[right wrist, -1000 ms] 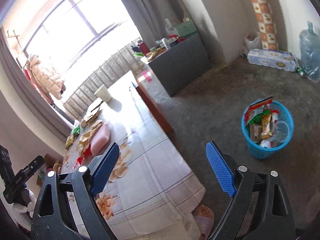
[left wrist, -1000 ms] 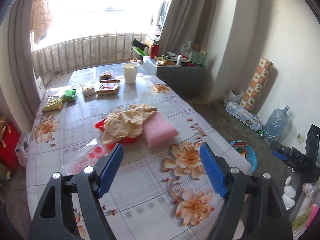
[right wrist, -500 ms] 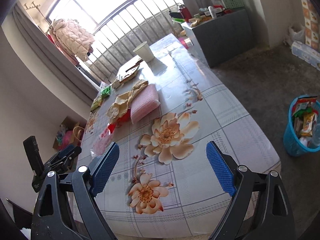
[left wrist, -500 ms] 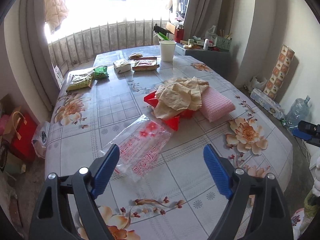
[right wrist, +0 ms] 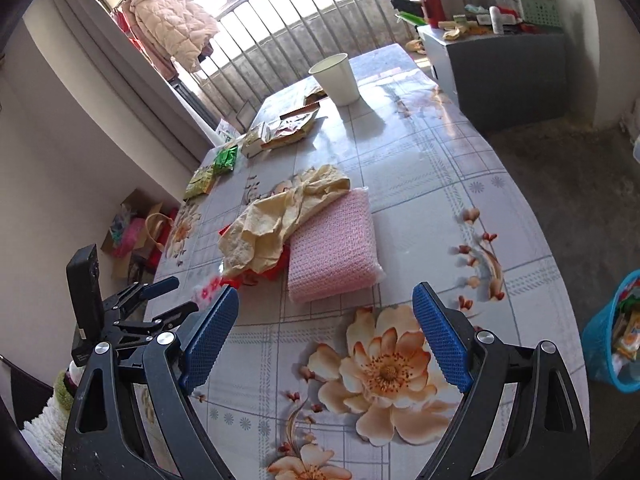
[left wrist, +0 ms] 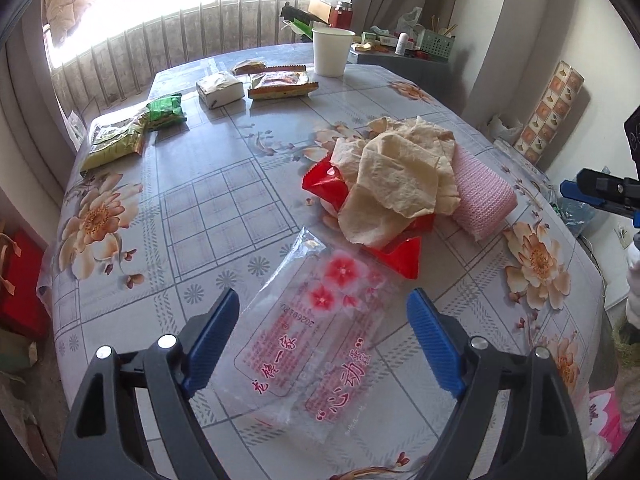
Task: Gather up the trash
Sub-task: 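Grasp the pink scrubber with the right gripper while the left gripper grasps the clear plastic bag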
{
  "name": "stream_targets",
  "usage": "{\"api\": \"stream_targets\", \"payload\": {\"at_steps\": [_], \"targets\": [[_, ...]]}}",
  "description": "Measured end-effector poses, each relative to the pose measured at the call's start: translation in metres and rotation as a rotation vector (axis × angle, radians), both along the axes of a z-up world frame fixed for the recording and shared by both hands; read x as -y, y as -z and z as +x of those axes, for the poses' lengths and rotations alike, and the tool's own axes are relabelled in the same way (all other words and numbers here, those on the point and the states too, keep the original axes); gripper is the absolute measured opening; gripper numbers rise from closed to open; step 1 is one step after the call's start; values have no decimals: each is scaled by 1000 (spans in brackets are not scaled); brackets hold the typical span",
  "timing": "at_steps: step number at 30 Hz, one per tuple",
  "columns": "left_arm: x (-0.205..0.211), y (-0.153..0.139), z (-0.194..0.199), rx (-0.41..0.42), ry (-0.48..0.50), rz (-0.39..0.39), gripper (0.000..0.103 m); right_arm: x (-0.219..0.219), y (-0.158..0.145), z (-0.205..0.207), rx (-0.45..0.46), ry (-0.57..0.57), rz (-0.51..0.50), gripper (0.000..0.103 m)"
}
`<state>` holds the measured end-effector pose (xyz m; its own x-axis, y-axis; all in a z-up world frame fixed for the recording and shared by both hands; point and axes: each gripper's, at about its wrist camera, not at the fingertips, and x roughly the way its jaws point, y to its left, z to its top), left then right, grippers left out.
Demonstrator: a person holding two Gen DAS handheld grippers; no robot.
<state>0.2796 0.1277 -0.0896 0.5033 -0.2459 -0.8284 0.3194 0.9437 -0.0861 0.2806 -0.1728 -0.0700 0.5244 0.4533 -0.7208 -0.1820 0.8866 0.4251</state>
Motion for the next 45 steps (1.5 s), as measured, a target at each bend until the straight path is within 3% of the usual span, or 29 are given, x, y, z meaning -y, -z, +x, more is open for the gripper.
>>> {"api": "stream_targets", "payload": {"at_steps": [9, 16, 17, 26, 29, 32, 34, 36, 41, 45], "targets": [[13, 21, -6, -62, 118, 68, 84, -60, 27, 55, -7, -197, -249, 87], [19, 26, -16, -73, 93, 106, 81, -72, 48, 64, -52, -231, -368, 84], [20, 26, -18, -71, 87, 119, 80, -70, 49, 63, -62, -227, -363, 79], [17, 15, -40, -119, 48, 100, 63, -42, 46, 34, -109, -155, -307, 76], [13, 11, -50, -149, 26, 46, 58, -31, 42, 17, -121, -146, -279, 75], [7, 9, -58, -183, -6, -32, 50, -19, 36, 3, -145, -150, -179, 75], [2, 9, -61, -199, -31, -70, 40, -11, 32, -4, -169, -145, -112, 75], [-3, 10, -63, -211, -51, -97, 29, -5, 25, -10, -154, -125, -109, 75], [-5, 11, -68, -213, -65, -130, 17, -8, 0, -23, -47, -111, -242, 74], [-4, 5, -76, -179, -60, -138, 10, -19, 11, -30, 21, -81, -609, 74]]}}
